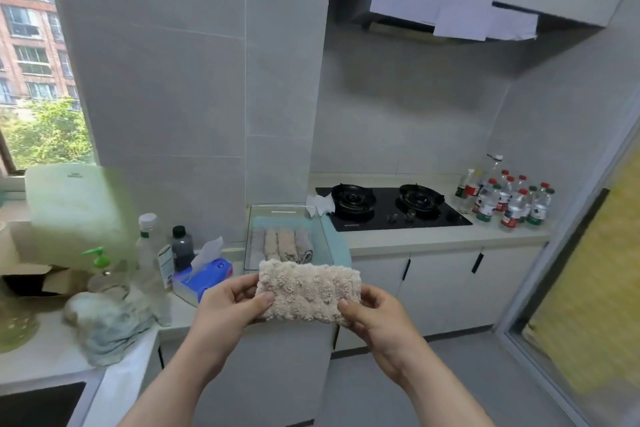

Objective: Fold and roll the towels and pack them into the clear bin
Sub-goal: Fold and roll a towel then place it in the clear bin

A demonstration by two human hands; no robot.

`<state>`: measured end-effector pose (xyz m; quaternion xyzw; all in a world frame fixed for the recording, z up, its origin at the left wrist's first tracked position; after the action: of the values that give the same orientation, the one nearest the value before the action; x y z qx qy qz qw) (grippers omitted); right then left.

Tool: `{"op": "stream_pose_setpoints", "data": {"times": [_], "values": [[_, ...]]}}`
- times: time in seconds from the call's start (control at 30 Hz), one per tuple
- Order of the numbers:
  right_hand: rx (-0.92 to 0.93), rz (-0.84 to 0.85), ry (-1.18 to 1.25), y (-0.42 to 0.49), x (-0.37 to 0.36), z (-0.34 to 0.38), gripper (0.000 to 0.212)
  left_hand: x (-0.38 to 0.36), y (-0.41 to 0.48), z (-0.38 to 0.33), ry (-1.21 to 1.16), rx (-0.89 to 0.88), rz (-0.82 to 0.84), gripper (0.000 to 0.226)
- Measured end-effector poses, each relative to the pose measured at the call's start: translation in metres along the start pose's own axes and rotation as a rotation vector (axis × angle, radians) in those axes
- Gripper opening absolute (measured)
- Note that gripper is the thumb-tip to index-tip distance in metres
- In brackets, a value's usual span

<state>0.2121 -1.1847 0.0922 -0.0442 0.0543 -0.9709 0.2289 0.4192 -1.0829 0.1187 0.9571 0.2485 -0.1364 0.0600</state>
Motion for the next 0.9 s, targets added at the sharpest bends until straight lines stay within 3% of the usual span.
{"op": "stream_pose_setpoints", "data": {"times": [0.33, 0.53, 0.63, 0.77, 0.9], "values": [[-0.113, 0.063, 0.05, 0.158, -0.007, -0.014, 0.037, 0.006, 0.16, 0.053, 0.011, 0.111, -0.026, 0.032], [-0.223, 0.006, 0.445, 0.292, -0.011, -0.039, 0.033, -0.011, 0.251, 0.102, 0.138, 0.188, 0.001, 0.04], [-0.394, 0.02, 0.641, 0.342, -0.034, -0.065, 0.031, -0.028, 0.283, 0.126, 0.259, 0.176, 0.028, 0.037], [-0.611, 0.062, 0.611, 0.372, -0.056, -0.093, 0.045, -0.034, 0.316, 0.153, 0.259, 0.23, 0.03, 0.031], [-0.64, -0.03, 0.428, 0.399, -0.041, -0.107, 0.039, -0.04, 0.338, 0.172, 0.383, 0.279, 0.185, 0.033]]}}
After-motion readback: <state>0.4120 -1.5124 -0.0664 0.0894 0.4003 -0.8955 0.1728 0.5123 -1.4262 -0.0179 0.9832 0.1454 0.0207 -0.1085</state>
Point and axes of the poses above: each hand's wrist, its own y-axis towards the middle knuckle, its own x-axis out of the back of the hand, z = x × y, the point moved 10 cm from there along y, towards the middle knuckle, and after that the axes turned 12 degrees about -y, right-handed, at the moved point
